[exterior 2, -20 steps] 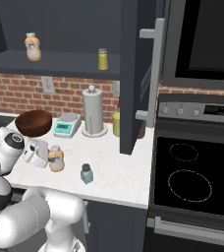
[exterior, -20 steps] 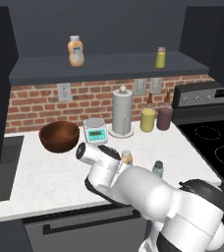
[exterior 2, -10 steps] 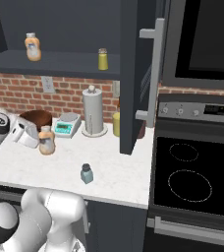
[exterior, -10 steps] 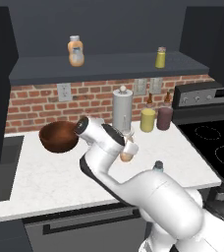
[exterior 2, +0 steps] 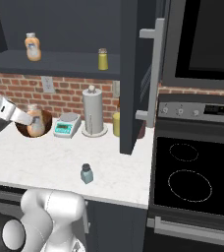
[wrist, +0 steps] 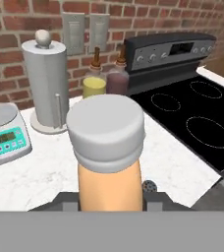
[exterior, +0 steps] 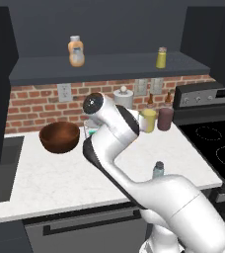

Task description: Put the shaker and condiment bottle from the counter next to their counterparts in the cabinet.

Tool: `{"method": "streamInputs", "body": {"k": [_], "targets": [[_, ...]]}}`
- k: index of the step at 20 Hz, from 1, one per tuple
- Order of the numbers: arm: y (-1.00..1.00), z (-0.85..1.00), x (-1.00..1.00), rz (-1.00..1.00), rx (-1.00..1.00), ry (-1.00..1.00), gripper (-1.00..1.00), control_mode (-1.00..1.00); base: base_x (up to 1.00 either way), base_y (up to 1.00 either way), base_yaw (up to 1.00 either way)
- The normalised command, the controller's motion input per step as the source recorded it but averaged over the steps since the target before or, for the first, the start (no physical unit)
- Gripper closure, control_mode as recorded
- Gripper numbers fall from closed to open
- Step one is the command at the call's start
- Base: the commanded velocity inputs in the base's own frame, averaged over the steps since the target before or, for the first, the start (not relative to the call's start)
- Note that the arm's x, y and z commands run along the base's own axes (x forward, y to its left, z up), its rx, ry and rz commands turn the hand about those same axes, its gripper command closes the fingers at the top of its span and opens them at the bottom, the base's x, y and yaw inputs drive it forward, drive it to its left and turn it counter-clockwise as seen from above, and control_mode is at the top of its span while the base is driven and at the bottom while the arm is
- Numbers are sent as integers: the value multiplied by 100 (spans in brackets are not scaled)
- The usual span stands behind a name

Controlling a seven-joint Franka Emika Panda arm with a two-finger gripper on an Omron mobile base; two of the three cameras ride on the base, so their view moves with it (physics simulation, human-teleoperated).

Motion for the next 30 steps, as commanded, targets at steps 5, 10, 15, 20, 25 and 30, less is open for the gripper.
{"method": "streamInputs", "body": {"k": [5,10,15,20,25,30], "targets": [[0,99,0,42,-1,0,100,-100,0,0,0],[0,77,0,51,0,-10,100,-100,0,0,0],[0,46,0,39,4,-27,100,-100,0,0,0],[-5,11,-1,2,2,-6,100,-100,0,0,0],[-4,18,12,14,5,-4,100,-100,0,0,0],[-4,75,14,37,11,-14,100,-100,0,0,0]]}}
